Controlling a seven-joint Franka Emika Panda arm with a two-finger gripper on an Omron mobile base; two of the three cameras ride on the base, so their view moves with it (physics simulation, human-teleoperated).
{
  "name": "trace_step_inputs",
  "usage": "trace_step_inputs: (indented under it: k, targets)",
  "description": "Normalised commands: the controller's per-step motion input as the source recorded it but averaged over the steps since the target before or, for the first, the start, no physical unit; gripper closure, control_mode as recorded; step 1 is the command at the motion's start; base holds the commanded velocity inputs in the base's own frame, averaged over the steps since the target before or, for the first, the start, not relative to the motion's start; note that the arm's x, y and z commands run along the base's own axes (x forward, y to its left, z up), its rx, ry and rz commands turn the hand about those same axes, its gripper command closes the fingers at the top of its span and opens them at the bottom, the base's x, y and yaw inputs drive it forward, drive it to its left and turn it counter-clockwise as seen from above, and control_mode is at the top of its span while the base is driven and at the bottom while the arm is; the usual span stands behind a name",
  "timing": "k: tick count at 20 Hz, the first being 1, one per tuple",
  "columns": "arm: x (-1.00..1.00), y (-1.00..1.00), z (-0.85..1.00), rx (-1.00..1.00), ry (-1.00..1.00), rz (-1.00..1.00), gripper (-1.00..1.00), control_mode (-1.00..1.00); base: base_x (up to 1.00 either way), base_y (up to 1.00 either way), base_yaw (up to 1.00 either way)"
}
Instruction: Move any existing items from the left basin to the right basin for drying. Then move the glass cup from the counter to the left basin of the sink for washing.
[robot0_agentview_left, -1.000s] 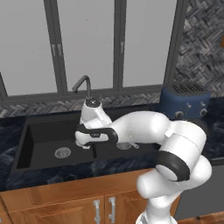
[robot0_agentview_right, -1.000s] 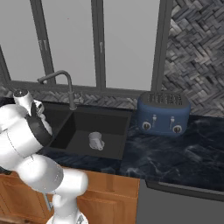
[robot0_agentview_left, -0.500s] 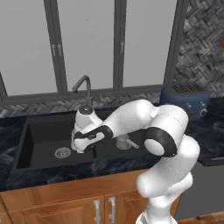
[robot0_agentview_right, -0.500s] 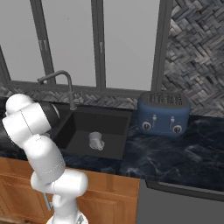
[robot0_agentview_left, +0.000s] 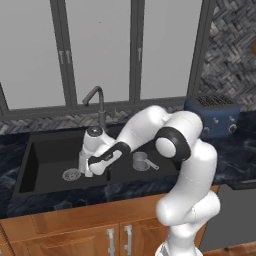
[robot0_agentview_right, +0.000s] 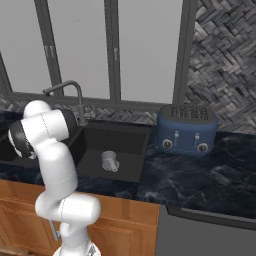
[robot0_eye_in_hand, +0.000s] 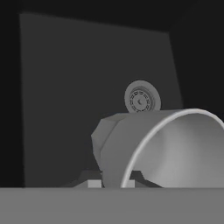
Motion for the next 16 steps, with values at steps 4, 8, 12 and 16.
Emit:
trace_step_inputs:
  k: [4,8,12,16]
  targets:
    - [0.19,0.26,0.0,-0.02,0.0,-0.1,1.0,-1.0,0.0,0.0,0.0]
    - [0.2,0.05,-0.11,-0.03,0.01,-0.13,1.0,-1.0,0.0,0.0,0.0]
    - [0.13,0.0,-0.22,-0.03,0.02,-0.12,1.0,-1.0,0.0,0.0,0.0]
    - [0.07,0.0,-0.32,-0.02,0.0,-0.1,1.0,-1.0,0.0,0.0,0.0]
